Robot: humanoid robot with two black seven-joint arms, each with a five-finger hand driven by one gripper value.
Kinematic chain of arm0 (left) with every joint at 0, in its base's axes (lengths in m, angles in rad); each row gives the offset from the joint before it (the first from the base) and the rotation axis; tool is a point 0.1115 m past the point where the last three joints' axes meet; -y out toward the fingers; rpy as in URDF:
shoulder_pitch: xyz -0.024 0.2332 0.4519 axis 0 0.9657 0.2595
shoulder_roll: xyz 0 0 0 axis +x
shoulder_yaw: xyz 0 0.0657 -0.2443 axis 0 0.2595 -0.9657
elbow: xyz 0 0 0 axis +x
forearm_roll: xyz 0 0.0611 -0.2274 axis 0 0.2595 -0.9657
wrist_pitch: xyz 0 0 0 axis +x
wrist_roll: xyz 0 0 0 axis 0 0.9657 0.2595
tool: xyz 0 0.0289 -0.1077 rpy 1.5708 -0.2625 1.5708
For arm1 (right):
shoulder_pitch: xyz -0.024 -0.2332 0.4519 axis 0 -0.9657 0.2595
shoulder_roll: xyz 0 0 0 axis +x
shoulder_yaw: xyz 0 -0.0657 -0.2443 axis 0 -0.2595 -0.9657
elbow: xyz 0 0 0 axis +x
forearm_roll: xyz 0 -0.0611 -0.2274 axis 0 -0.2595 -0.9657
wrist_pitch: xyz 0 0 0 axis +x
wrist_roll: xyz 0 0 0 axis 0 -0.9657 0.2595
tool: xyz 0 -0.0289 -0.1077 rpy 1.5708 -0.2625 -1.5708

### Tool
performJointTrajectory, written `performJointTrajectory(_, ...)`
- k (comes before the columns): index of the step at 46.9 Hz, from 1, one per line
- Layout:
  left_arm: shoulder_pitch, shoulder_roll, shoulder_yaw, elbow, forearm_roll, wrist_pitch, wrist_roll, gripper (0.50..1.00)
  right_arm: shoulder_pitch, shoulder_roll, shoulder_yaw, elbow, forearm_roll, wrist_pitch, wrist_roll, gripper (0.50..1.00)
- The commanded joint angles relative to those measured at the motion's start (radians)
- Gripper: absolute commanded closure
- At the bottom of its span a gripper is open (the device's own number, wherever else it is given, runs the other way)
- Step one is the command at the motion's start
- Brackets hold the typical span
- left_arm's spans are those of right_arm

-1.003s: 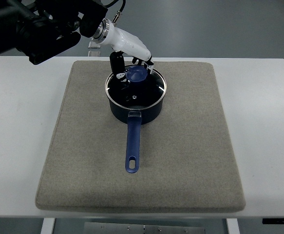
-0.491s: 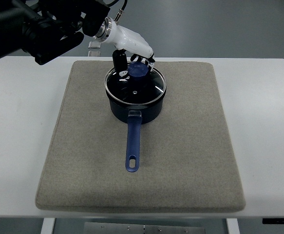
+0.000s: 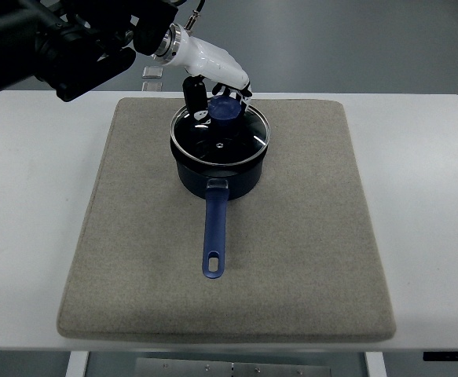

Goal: Open pot lid and place left with left hand
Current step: 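Lift the glass lid off the pot with the left hand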

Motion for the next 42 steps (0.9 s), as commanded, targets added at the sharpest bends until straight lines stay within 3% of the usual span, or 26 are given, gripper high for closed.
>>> performJointTrajectory(1, 0.001, 0.0, 0.0, 0.014, -0.001, 0.015, 0.0, 1.0, 0.0, 0.0, 0.0, 0.001, 0.0, 0.0, 0.0, 0.583)
performJointTrajectory(12, 0.01, 0.003, -0.002, 0.105, -0.004, 0.018, 0.0, 1.0, 0.0, 0.0, 0.0, -0.001, 0.0, 0.0, 0.0, 0.583)
performJointTrajectory(21, 0.013, 0.028, -0.005, 0.111, -0.005, 0.019, 0.0, 1.0, 0.0, 0.0, 0.0, -0.001, 0.0, 0.0, 0.0, 0.583)
performJointTrajectory(42, 0.005, 0.224, 0.0, 0.08, -0.04, 0.013, 0.0, 1.0, 0.0, 0.0, 0.0, -0.001, 0.0, 0.0, 0.0, 0.583)
